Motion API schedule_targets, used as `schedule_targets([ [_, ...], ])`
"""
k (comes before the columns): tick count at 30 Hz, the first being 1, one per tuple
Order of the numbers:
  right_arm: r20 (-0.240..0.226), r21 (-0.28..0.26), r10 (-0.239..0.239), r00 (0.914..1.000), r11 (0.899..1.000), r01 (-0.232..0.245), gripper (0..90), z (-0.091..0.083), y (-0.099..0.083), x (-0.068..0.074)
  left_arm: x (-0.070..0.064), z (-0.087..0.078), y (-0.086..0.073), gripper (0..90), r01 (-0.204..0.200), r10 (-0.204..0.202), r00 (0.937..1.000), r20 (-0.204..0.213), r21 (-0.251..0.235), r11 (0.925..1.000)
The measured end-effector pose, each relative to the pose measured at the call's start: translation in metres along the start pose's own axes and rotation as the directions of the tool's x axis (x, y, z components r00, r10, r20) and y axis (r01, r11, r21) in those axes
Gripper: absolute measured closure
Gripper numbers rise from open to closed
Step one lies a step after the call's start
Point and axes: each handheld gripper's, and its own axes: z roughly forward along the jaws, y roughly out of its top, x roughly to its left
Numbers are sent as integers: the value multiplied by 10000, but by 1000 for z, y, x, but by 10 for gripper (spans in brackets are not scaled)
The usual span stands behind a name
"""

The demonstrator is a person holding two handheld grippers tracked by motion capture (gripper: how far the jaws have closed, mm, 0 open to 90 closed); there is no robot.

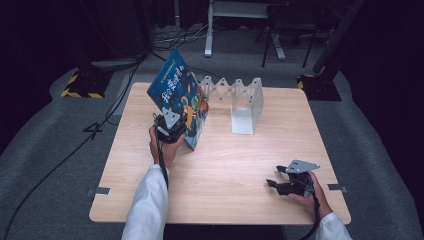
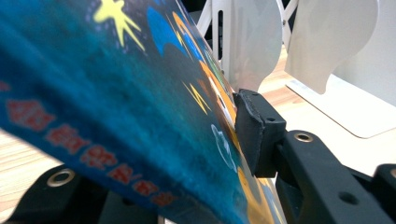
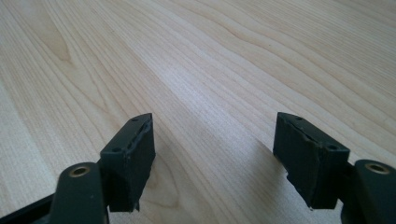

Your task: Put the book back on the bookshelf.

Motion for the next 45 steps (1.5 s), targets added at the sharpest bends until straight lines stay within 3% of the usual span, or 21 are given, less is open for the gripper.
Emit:
schedule_targets([
  [24,-16,6,0,10000,10000,0,298,0,0,0,0,-15,0,619,-453,453,9990,5,125,9989],
  [30,-57,35,43,10000,10000,-43,295,0,0,0,2,-22,2,583,-569,567,9983,166,139,9983],
  [36,-22,79,14,10000,10000,-14,290,0,0,0,6,-30,4,552,-714,692,9953,676,312,9970],
  [45,53,71,-35,10000,10000,35,285,0,1,0,7,-42,5,494,-966,927,9914,926,379,9946],
])
